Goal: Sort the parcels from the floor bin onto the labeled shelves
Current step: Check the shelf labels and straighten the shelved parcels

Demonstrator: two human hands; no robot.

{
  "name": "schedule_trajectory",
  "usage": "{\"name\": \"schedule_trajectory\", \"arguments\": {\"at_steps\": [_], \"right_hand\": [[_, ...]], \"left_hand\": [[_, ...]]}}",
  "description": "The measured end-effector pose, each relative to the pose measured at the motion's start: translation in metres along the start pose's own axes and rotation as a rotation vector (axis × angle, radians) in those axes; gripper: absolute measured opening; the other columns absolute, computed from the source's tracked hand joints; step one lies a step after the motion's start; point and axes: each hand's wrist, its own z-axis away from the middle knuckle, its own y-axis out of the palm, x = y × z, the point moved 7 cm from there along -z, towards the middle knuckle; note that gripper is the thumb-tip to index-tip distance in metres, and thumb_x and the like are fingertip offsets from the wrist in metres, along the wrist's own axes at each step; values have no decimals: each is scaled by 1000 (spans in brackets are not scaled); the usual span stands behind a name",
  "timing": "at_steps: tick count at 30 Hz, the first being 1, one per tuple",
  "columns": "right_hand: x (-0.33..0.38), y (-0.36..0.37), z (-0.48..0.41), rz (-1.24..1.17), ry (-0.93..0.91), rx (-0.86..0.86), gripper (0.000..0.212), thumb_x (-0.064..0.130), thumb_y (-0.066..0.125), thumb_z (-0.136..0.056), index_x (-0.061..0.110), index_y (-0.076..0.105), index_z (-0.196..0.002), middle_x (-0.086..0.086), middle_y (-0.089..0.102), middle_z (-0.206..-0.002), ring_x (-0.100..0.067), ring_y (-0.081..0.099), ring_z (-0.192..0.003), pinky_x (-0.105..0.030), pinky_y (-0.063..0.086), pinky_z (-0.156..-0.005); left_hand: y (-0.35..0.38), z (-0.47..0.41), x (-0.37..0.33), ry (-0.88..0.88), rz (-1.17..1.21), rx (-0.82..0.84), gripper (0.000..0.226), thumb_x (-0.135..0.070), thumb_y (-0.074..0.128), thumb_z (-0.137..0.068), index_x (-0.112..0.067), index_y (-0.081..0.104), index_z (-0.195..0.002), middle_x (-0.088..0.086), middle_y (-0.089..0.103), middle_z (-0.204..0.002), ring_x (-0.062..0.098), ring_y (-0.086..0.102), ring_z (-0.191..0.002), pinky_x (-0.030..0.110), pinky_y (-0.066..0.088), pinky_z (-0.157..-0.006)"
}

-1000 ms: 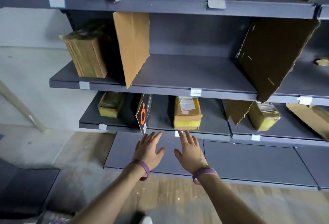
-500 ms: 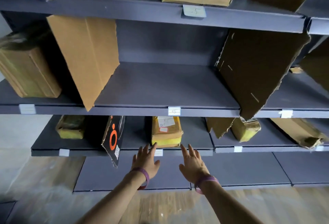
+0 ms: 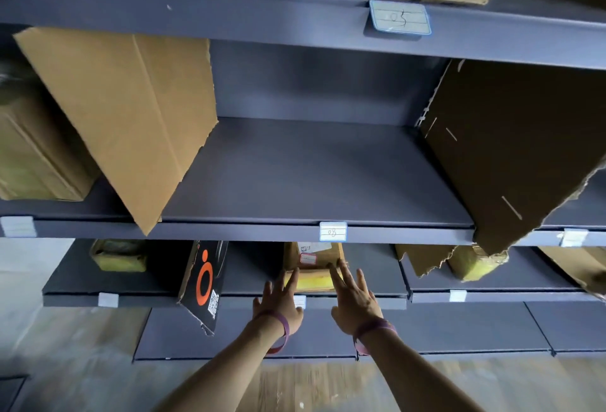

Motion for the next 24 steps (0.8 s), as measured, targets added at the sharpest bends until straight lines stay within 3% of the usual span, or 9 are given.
{"name": "schedule_trajectory", "arguments": {"at_steps": [6, 11, 17, 19, 24], "right_hand": [[1, -6, -19, -37, -28, -31, 88, 0, 44, -89, 26, -8, -155, 6, -9, -164, -28, 18, -148, -40, 39, -111], [1, -13, -34, -55, -24, -27, 87, -2, 45, -89, 27, -3, -155, 3, -3, -164, -28, 27, -145, -39, 43, -107], [0, -11, -43, -75, -6, 7, 86, -1, 46, -88, 28, 1, -155, 5, -2, -164, -30, 50, -129, -39, 51, -95], [0, -9, -44, -76, -9, 5, 87, -3, 46, -87, 28, 1, -155, 6, -2, -164, -31, 47, -131, -40, 52, -95], [-1, -11, -39, 5, -7, 2, 88, -1, 44, -89, 30, -6, -155, 6, -10, -163, -34, 2, -150, -46, 38, -112]], "left_hand": [[-1, -18, 5, -57, 9, 43, 80, -27, 44, -95, -40, -16, -146, -12, -24, -155, 28, -3, -147, 53, 15, -115], [-8, -32, 2, -78, 34, 43, 84, -23, 45, -94, -38, -18, -146, -11, -26, -155, 30, -3, -147, 55, 13, -114], [-13, -38, 1, -84, 47, 45, 84, -18, 45, -93, -38, -17, -147, -10, -25, -155, 30, 0, -147, 54, 12, -114], [-14, -39, 0, -82, 51, 57, 84, -19, 46, -93, -38, -17, -147, -10, -24, -155, 29, 1, -147, 54, 13, -114], [-21, -34, 0, -66, 66, 62, 81, -20, 44, -94, -36, -13, -148, -10, -20, -157, 29, -6, -146, 55, 11, -114]]}}
